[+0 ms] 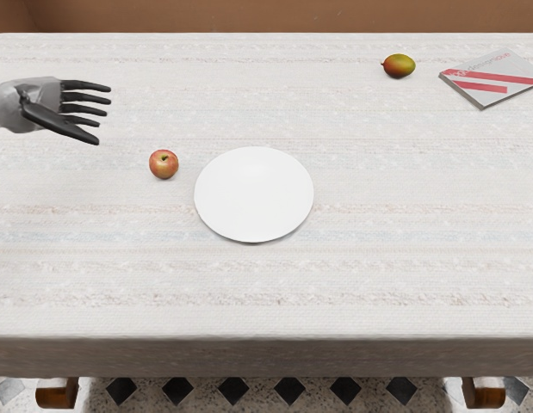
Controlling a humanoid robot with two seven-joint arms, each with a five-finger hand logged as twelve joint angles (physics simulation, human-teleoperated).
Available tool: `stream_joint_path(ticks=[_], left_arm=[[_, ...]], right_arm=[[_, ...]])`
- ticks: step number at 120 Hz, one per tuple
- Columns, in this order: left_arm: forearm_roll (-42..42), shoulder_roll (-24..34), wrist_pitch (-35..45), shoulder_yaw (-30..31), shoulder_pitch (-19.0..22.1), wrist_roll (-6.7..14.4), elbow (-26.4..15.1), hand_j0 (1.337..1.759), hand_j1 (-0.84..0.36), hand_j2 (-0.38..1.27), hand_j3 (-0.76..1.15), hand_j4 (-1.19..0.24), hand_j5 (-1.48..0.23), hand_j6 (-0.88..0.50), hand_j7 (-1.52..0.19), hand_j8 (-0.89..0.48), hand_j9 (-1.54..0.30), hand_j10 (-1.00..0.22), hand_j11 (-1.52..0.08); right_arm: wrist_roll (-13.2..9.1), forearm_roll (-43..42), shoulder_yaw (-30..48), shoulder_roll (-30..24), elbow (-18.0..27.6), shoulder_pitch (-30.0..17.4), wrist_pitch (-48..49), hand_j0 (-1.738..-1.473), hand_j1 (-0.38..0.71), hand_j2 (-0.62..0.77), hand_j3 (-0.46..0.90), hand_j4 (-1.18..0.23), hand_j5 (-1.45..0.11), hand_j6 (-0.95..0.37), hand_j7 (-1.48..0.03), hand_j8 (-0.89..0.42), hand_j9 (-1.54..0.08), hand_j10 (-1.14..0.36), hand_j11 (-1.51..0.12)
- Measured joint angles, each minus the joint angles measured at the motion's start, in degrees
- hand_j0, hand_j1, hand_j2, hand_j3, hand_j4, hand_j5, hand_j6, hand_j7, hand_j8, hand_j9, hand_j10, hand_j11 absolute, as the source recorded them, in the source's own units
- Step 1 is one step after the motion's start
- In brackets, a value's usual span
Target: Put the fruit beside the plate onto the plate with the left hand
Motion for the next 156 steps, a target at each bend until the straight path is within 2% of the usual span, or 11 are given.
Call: stream_joint_path(ticks=[17,28,47,53,67,83,100,113,124,139,156], left_arm=[[0.02,-0.25,0.00,-0.01,-0.04,0.00,-0.01,1.658,0.05,0.05,0.00,-0.25,-0.32,-0.25,-0.32,-0.25,-0.32,-0.25,-0.32],[0.75,-0.43,0.00,0.22,-1.46,0.03,-0.16,1.658,0.05,0.05,0.00,-0.25,-0.32,-0.25,-0.32,-0.25,-0.32,-0.25,-0.32],[10.23,-0.49,0.00,0.39,-6.29,0.08,-1.29,1.658,0.05,0.05,0.00,-0.25,-0.32,-0.25,-0.32,-0.25,-0.32,-0.25,-0.32],[14.26,1.14,0.00,0.42,-6.41,0.09,-4.28,1.658,0.05,0.05,0.00,-0.25,-0.32,-0.25,-0.32,-0.25,-0.32,-0.25,-0.32],[23.48,5.33,0.00,0.48,-5.95,0.18,-14.42,1.658,0.05,0.05,0.00,-0.25,-0.32,-0.25,-0.32,-0.25,-0.32,-0.25,-0.32],[31.63,7.05,0.42,1.85,-6.45,0.88,-24.48,1.658,0.06,0.05,0.00,-0.25,-0.32,-0.25,-0.32,-0.25,-0.32,-0.25,-0.32],[35.28,7.42,11.36,11.41,-14.38,1.14,-32.50,1.658,0.06,0.05,0.00,-0.25,-0.32,-0.25,-0.32,-0.25,-0.32,-0.25,-0.32],[36.86,6.66,23.27,23.49,-22.53,1.16,-36.77,1.658,0.05,0.05,0.00,-0.25,-0.32,-0.25,-0.32,-0.25,-0.32,-0.25,-0.32],[38.43,1.91,33.40,35.08,-28.46,1.15,-39.06,1.658,0.05,0.05,0.00,-0.25,-0.32,-0.25,-0.32,-0.25,-0.32,-0.25,-0.32],[39.56,-1.81,41.98,45.36,-29.60,1.24,-40.58,1.658,0.06,0.05,0.00,-0.25,-0.32,-0.25,-0.32,-0.25,-0.32,-0.25,-0.32],[37.78,-8.37,45.31,51.04,-30.42,1.67,-39.64,1.658,0.05,0.05,0.00,-0.25,-0.32,-0.25,-0.32,-0.25,-0.32,-0.25,-0.32]], right_arm=[[0.10,-0.01,0.00,0.00,0.00,0.02,0.01,-1.658,-0.31,-0.01,0.00,-0.03,-0.04,-0.03,-0.04,-0.03,-0.04,-0.03,-0.04],[-0.08,0.00,-0.09,0.00,0.00,-0.51,0.00,-1.658,-0.31,-0.01,0.00,-0.03,-0.04,-0.03,-0.04,-0.03,-0.04,-0.03,-0.04],[-0.22,0.00,-0.14,0.00,0.00,-0.83,-0.03,-1.658,-0.31,-0.01,0.00,-0.03,-0.04,-0.03,-0.04,-0.03,-0.04,-0.03,-0.04],[-0.23,0.00,-0.15,0.00,0.00,-0.86,-0.03,-1.658,-0.31,-0.01,0.00,-0.03,-0.04,-0.03,-0.04,-0.03,-0.04,-0.03,-0.04],[-0.26,0.00,-0.15,0.00,0.00,-0.92,-0.02,-1.658,-0.31,-0.01,0.00,-0.03,-0.04,-0.03,-0.04,-0.03,-0.04,-0.03,-0.04],[-0.26,0.00,-0.15,0.00,0.00,-0.92,-0.01,-1.658,-0.31,-0.01,0.00,-0.03,-0.04,-0.03,-0.04,-0.03,-0.04,-0.03,-0.04],[-0.27,0.00,-0.16,0.00,0.00,-0.92,-0.01,-1.658,-0.31,-0.01,0.00,-0.03,-0.04,-0.03,-0.04,-0.03,-0.04,-0.03,-0.04],[-0.27,0.00,-0.16,0.00,0.00,-0.93,0.00,-1.658,-0.31,-0.01,0.00,-0.03,-0.04,-0.03,-0.04,-0.03,-0.04,-0.03,-0.04],[-0.28,0.00,-0.16,0.00,0.00,-0.93,0.00,-1.658,-0.31,-0.01,0.00,-0.03,-0.04,-0.03,-0.04,-0.03,-0.04,-0.03,-0.04],[-0.28,0.00,-0.16,0.00,0.00,-0.94,-0.04,-1.658,-0.31,-0.01,0.00,-0.03,-0.04,-0.03,-0.04,-0.03,-0.04,-0.03,-0.04],[-0.26,0.00,-0.16,0.00,0.00,-0.93,-0.03,-1.658,-0.31,-0.01,0.00,-0.03,-0.04,-0.03,-0.04,-0.03,-0.04,-0.03,-0.04]])
